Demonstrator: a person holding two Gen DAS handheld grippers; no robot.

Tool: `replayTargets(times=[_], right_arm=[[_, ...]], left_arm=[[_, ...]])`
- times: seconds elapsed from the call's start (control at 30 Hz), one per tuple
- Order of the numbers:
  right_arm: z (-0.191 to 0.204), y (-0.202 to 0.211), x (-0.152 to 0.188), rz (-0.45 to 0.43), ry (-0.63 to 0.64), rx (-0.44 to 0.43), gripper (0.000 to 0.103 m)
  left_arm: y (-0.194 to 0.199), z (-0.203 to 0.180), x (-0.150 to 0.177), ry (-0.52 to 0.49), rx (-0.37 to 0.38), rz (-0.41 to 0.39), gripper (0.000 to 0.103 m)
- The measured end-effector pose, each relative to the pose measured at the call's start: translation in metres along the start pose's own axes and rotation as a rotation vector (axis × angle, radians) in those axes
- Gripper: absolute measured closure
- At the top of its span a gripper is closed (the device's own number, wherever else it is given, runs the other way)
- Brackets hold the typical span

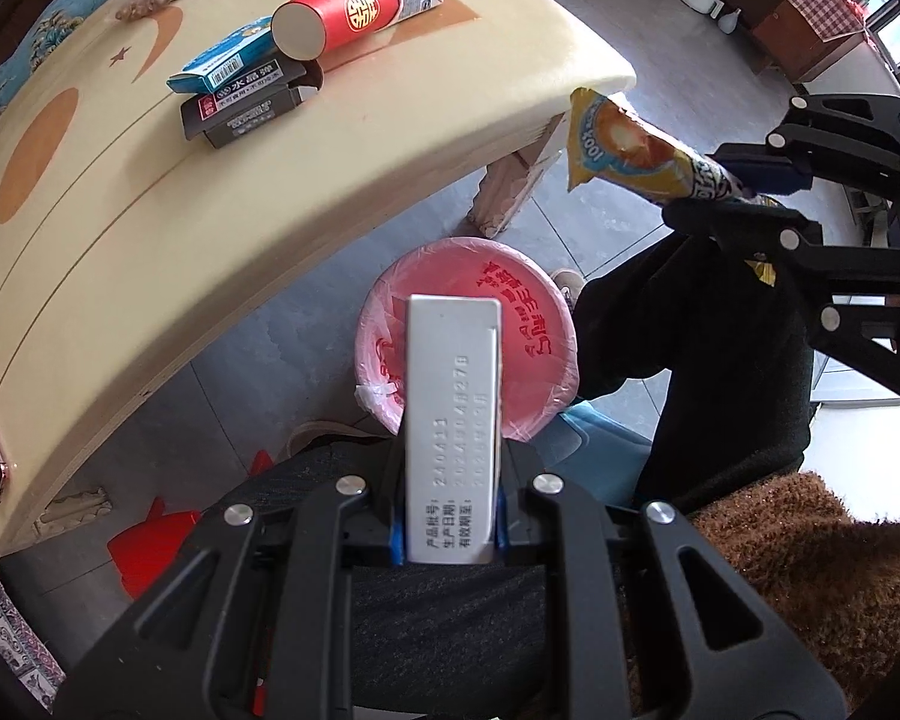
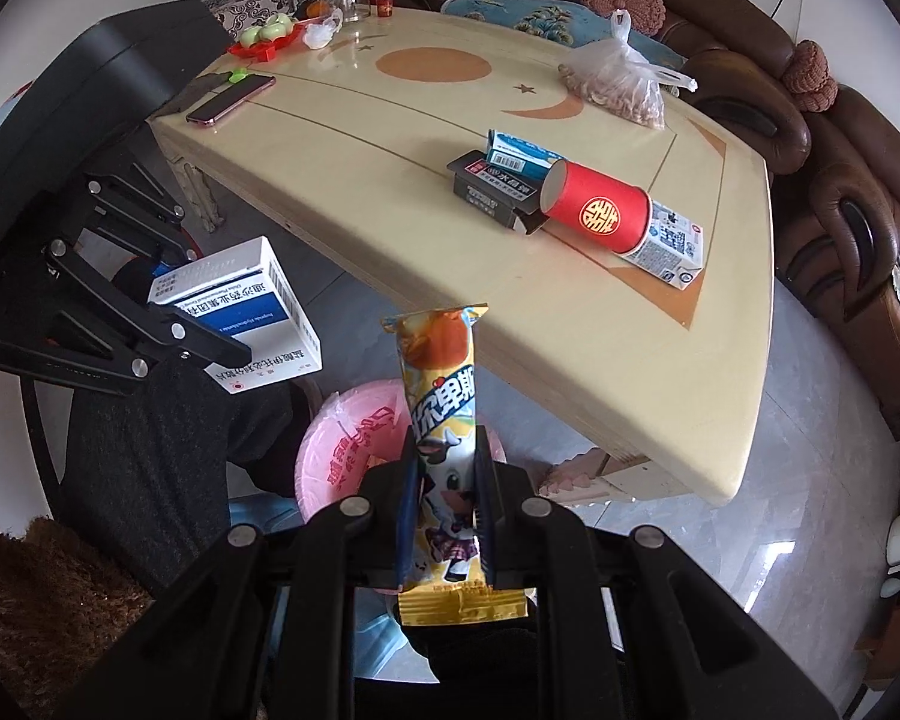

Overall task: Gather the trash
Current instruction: 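Lift the medicine box and snack wrapper and carry them toward the pink bin, then open the left gripper over the bin to drop the white box while the right gripper drops the wrapper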

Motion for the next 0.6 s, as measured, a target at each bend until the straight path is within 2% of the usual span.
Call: replayTargets(times=[0.4, 0.6], right_arm=[[0.007, -0.055, 0.008, 0.051, -0.031, -0.053, 0.087], [0.002, -0.088, 0.013, 0.071, -0.072, -0.068, 0.087]], left_arm=[[-0.062, -0.002, -0.008, -0.004, 0.022, 0.081, 0.083], [-0.102, 0.000, -0.015, 0.016, 0.079, 0.131, 0.082]])
Point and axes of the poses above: each gripper's, at about its wrist camera, not at the fingertips, and y roughly against the way its jaws point, z to its left, x to its underside, the point moved 5 cm from there along -y, roughly the way its jaws point, and after that the axes turned 13 degrees about z, right-handed, at the moved point
